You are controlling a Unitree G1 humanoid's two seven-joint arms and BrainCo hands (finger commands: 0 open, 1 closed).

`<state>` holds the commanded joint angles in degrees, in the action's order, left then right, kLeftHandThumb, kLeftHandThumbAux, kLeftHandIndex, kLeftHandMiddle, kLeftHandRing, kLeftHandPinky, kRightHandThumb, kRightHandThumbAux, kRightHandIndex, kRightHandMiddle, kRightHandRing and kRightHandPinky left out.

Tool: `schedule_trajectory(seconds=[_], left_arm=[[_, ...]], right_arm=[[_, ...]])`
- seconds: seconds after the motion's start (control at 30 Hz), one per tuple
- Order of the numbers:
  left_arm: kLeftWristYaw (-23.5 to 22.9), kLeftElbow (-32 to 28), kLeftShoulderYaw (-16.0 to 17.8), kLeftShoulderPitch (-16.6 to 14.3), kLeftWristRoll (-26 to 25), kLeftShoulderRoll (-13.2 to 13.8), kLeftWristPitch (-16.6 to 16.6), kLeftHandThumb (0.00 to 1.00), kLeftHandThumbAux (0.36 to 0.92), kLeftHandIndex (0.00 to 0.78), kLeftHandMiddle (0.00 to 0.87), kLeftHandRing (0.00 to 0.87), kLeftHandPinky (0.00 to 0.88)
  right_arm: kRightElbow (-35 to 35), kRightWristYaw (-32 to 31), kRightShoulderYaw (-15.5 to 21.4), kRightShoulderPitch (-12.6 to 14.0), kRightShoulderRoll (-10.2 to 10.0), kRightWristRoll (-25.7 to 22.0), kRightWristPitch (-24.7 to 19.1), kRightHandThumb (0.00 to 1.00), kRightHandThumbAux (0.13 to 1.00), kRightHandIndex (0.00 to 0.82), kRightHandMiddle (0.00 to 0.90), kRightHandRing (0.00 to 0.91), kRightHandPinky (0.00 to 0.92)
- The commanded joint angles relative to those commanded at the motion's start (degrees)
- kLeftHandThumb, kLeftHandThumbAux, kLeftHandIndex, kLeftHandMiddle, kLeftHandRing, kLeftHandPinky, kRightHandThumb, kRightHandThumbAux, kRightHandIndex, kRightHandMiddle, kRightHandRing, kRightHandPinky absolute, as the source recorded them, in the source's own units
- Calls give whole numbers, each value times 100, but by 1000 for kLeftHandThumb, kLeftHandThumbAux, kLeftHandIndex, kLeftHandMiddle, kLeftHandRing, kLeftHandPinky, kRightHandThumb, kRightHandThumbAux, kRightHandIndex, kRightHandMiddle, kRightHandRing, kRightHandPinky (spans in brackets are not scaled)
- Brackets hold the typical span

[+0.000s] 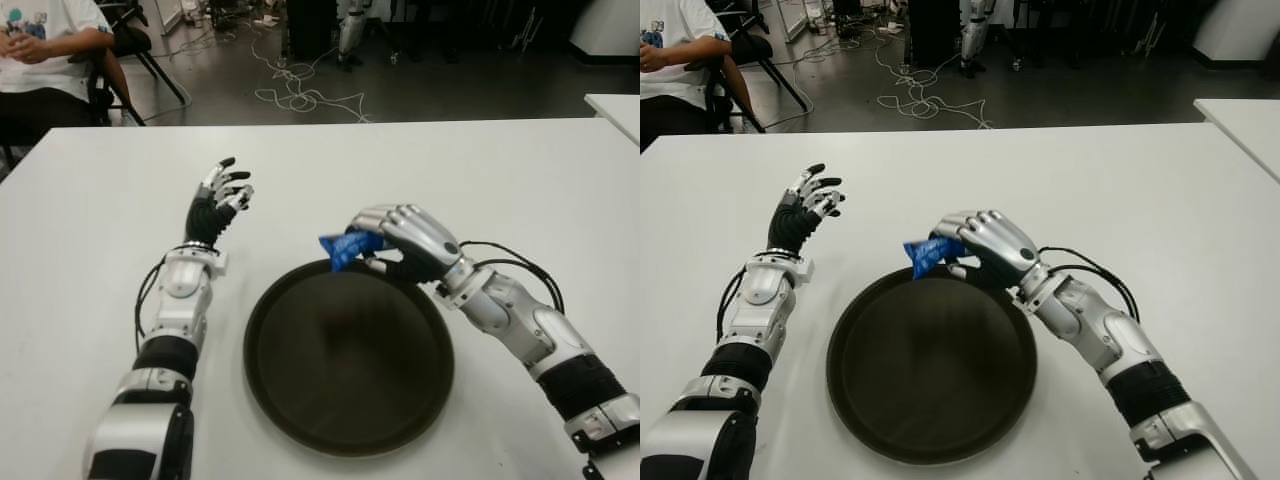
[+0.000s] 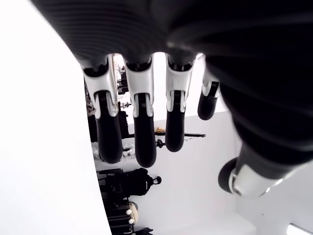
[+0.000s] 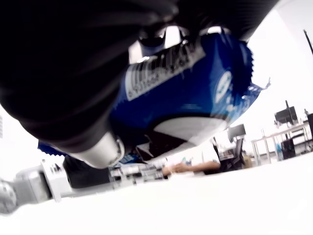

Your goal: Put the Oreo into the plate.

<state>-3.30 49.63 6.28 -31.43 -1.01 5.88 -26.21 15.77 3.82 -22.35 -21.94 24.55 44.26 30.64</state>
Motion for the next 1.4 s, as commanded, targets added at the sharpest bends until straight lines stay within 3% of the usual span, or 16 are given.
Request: schedule_trajectory(seconds=[0.13, 0.43, 0.7, 1.4], left_arm=[[30, -40, -8, 7, 11, -15, 30, 242, 632, 137, 267, 313, 397], [28, -116, -39, 59, 26, -32, 27, 240, 630, 135, 270, 316, 398], [-12, -149, -36, 70, -13, -52, 23, 250, 646, 137, 269, 321, 408], [-3, -173, -36, 49, -17, -57, 165, 246, 668, 137, 272, 319, 411]], right_arm=[[39, -277, -190, -90, 9, 163, -178, 681, 738, 425, 705, 709, 700], [301, -595, -564, -300, 2, 162, 19, 681, 736, 424, 694, 701, 688], [538, -897, -515, -393, 8, -258, 253, 680, 737, 424, 688, 690, 676], [1236, -605, -546, -569, -264, -243, 283, 682, 736, 427, 709, 710, 699]])
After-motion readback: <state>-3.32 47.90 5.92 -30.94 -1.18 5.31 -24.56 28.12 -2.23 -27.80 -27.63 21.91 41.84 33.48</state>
